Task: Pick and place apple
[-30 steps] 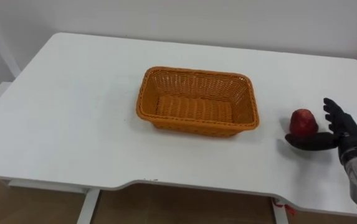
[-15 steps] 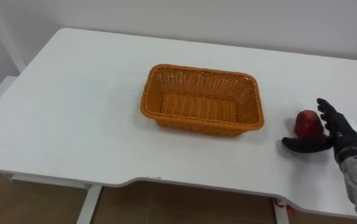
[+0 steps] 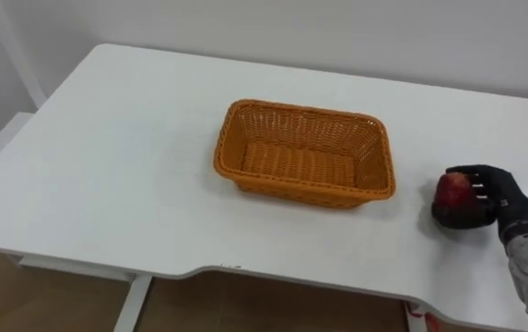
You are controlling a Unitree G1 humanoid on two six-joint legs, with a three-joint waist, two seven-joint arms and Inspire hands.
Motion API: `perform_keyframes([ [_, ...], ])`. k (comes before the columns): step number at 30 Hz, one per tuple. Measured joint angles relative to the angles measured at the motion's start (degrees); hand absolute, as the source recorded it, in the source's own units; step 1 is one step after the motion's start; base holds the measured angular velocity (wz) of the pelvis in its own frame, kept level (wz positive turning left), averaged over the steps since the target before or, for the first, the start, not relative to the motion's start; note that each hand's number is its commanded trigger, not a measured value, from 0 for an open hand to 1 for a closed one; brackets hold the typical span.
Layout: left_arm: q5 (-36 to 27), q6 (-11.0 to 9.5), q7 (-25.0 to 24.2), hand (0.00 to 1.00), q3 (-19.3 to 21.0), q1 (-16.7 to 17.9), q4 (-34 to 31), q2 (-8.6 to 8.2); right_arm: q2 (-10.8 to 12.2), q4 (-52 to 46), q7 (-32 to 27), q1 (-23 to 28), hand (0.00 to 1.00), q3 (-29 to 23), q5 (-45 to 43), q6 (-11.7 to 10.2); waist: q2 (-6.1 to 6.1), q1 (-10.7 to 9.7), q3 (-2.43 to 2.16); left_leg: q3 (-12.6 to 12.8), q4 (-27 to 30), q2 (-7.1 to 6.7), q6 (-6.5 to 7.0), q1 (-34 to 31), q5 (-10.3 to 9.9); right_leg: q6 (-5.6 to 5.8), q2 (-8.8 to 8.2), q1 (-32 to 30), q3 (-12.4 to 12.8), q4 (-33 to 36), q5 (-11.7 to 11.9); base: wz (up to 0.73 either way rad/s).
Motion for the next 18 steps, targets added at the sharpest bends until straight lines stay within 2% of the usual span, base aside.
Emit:
perform_keyframes([
  [2,0.00,0.01,0.07,0.00,0.00,-0.12,0.03,0.00,0.01,0.55,0.03,-0.21,1.00,0.02,-0.16,-0.02,0.05,0.10,0.31,-0.08,-0.09,0.01,-0.01,0.44,-0.01,0.00,0.00,0.47,-0.12,-0.01,0.00,0.02],
  [6,0.00,0.04,0.08,0.00,-0.03,0.04,0.03,0.02,0.00,0.55,-0.01,-0.24,1.00,-0.06,0.32,-0.02,0.36,0.09,0.39,-0.14,0.07,-0.01,-0.01,0.20,-0.02,0.00,-0.03,0.39,-0.21,-0.05,0.00,0.00],
  [11,-0.01,0.02,0.11,0.00,-0.10,-0.08,0.03,0.01,0.00,0.55,-0.70,-0.57,1.00,-0.08,0.72,-0.19,1.06,-0.16,0.13,-0.14,0.11,-0.02,-0.01,0.28,-0.01,0.00,-0.01,0.44,-0.21,-0.08,0.00,0.00],
  [15,-0.02,0.02,0.09,0.00,-0.09,-0.08,0.02,0.00,0.09,0.55,-1.71,-0.58,1.00,-0.05,4.61,-0.34,1.68,-0.45,-0.08,-0.11,0.05,-0.02,-0.01,0.49,0.00,0.00,-0.02,0.59,-0.24,-0.05,0.00,0.00],
  [18,-0.02,0.03,0.03,0.00,0.04,-0.30,0.00,0.01,0.09,0.35,-2.36,-0.64,1.00,-0.07,6.05,-0.19,1.61,-1.02,-0.07,-0.09,0.11,-0.03,-0.01,0.54,0.00,0.01,-0.10,0.64,-0.29,0.02,-0.01,0.00],
])
